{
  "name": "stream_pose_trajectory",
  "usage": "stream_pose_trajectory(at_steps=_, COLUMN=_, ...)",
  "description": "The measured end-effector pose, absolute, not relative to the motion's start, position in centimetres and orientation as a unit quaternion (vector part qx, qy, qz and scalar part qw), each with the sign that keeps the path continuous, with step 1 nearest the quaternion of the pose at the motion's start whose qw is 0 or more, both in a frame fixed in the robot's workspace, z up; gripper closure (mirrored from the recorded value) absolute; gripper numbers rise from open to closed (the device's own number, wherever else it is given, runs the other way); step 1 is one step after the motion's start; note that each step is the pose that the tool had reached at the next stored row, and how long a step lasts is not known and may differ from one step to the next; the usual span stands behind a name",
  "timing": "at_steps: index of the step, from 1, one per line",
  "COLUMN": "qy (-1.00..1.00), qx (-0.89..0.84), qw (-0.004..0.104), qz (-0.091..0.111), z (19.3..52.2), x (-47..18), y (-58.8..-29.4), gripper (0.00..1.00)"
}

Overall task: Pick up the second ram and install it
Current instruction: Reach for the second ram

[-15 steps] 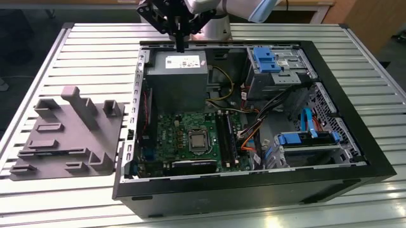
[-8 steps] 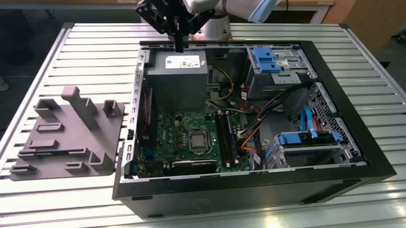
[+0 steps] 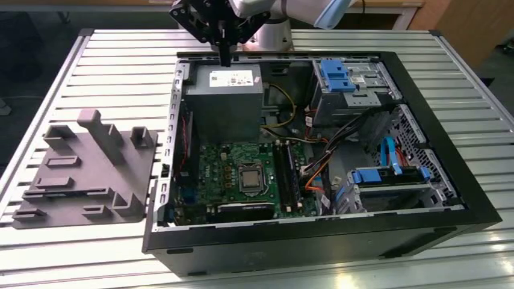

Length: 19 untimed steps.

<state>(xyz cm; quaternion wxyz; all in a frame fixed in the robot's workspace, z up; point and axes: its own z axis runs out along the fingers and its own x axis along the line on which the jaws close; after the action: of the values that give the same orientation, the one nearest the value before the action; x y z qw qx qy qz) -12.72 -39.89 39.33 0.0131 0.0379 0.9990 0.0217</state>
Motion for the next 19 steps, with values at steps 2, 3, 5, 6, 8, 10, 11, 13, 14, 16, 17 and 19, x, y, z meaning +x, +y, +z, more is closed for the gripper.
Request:
stream_pose_trajectory(at_steps=2, qy=0.999, qx=0.038, qw=0.013, qz=0.022, z=39.33, x=-12.79, y=-39.89, gripper=0.89)
stream_pose_trajectory(at_steps=3, qy=0.999, qx=0.038, qw=0.013, qz=0.022, z=39.33, x=-12.83, y=-39.89, gripper=0.89)
stream_pose_trajectory(at_steps=5, qy=0.999, qx=0.038, qw=0.013, qz=0.022, z=39.33, x=-12.91, y=-39.89, gripper=0.89)
stream_pose_trajectory(at_steps=6, qy=0.999, qx=0.038, qw=0.013, qz=0.022, z=39.33, x=-12.94, y=-39.89, gripper=0.89)
stream_pose_trajectory(at_steps=8, qy=0.999, qx=0.038, qw=0.013, qz=0.022, z=39.33, x=-13.04, y=-39.89, gripper=0.89)
stream_pose_trajectory(at_steps=10, qy=0.999, qx=0.038, qw=0.013, qz=0.022, z=39.33, x=-13.13, y=-39.89, gripper=0.89)
stream_pose_trajectory(at_steps=11, qy=0.999, qx=0.038, qw=0.013, qz=0.022, z=39.33, x=-13.17, y=-39.89, gripper=0.89)
stream_pose_trajectory(at_steps=13, qy=0.999, qx=0.038, qw=0.013, qz=0.022, z=39.33, x=-13.27, y=-39.89, gripper=0.89)
stream_pose_trajectory(at_steps=14, qy=0.999, qx=0.038, qw=0.013, qz=0.022, z=39.33, x=-13.32, y=-39.89, gripper=0.89)
stream_pose_trajectory(at_steps=16, qy=0.999, qx=0.038, qw=0.013, qz=0.022, z=39.33, x=-13.42, y=-39.89, gripper=0.89)
stream_pose_trajectory(at_steps=17, qy=0.999, qx=0.038, qw=0.013, qz=0.022, z=39.33, x=-13.47, y=-39.89, gripper=0.89)
stream_pose_trajectory(at_steps=19, qy=0.999, qx=0.038, qw=0.013, qz=0.022, z=39.33, x=-13.56, y=-39.89, gripper=0.89)
